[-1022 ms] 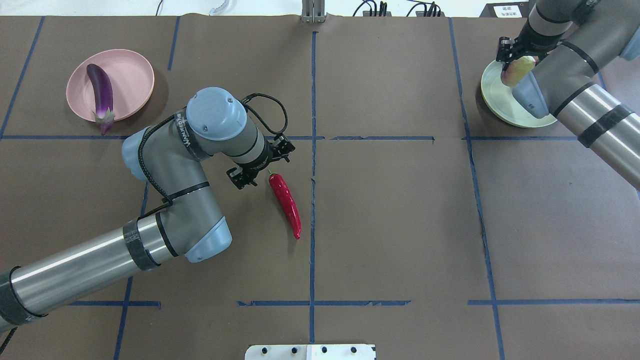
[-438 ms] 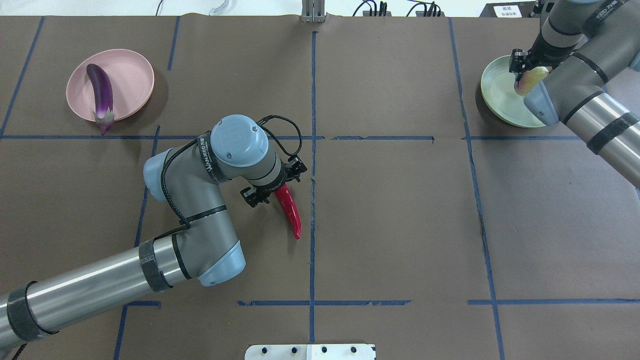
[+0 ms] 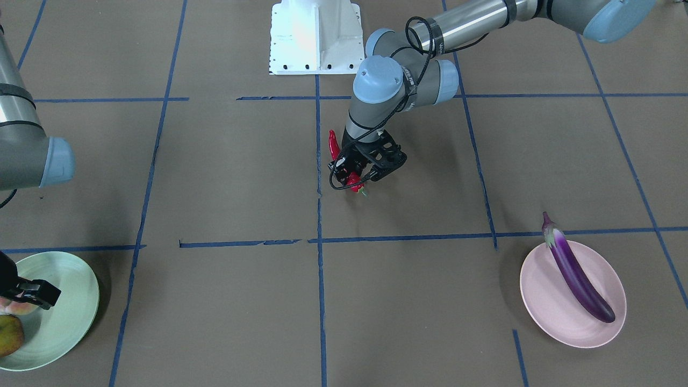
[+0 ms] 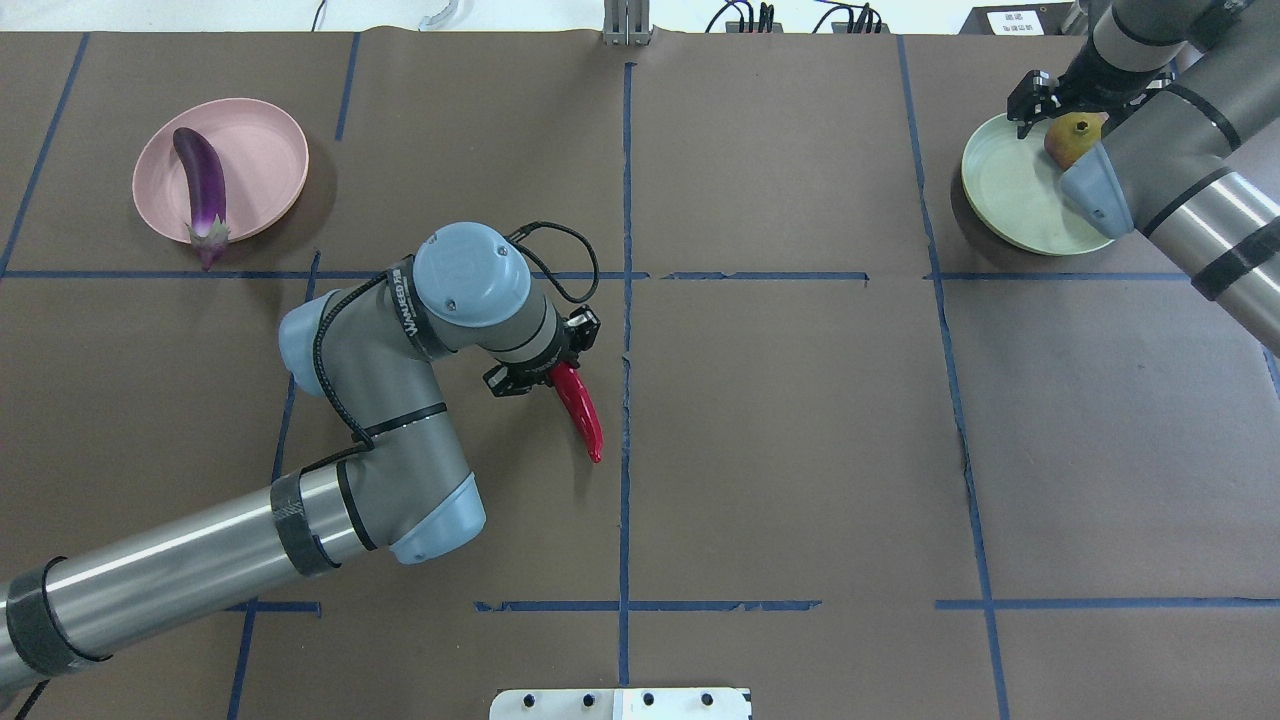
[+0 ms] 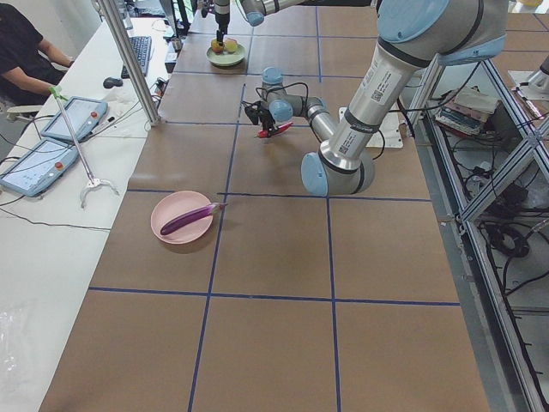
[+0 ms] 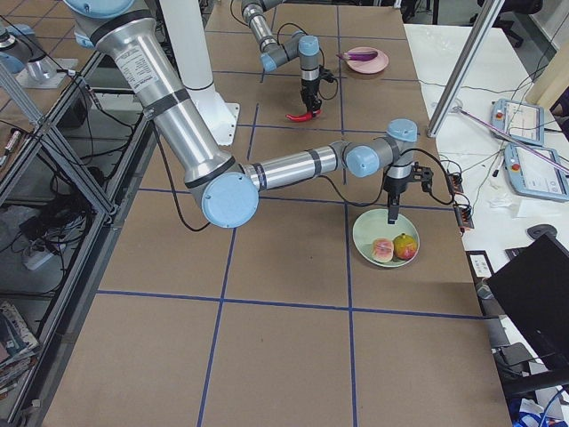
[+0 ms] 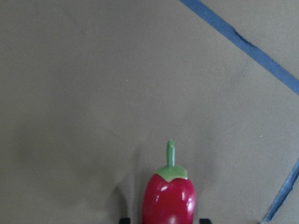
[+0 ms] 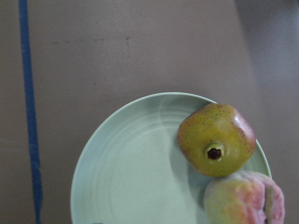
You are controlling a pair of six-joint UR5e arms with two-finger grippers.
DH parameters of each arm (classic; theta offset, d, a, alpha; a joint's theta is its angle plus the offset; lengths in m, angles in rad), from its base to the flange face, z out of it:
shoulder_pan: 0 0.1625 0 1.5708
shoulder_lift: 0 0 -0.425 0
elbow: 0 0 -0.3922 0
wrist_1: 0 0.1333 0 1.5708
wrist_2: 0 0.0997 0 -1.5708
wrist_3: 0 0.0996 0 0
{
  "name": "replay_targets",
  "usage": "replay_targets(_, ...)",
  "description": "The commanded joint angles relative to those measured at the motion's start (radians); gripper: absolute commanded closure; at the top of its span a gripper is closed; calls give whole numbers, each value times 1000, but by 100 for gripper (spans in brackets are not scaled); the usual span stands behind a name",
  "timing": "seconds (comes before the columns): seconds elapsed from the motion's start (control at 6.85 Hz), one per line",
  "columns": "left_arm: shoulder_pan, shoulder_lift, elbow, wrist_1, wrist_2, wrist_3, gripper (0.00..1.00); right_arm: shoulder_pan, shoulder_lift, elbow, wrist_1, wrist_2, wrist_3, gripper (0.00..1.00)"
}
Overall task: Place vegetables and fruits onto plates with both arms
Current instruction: 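Place the chili on the pink plate while the right gripper releases the peach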
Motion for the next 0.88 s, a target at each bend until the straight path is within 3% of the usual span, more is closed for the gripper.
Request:
replay_targets(0.0, -134, 55, -94, -6, -10, 14, 100, 12, -110, 210, -3, 136, 19, 0)
replay_targets(0.15, -211, 93, -119, -11, -25, 158, 100, 14, -213, 342, -3, 217, 25, 0)
replay_targets(0.44, -421, 161, -73, -6, -167, 461, 100, 26, -373, 506, -3, 238, 44, 0)
replay_targets(0.73, -557, 119, 179, -30, -220, 653, 100, 26, -432, 552, -2, 230, 45, 0)
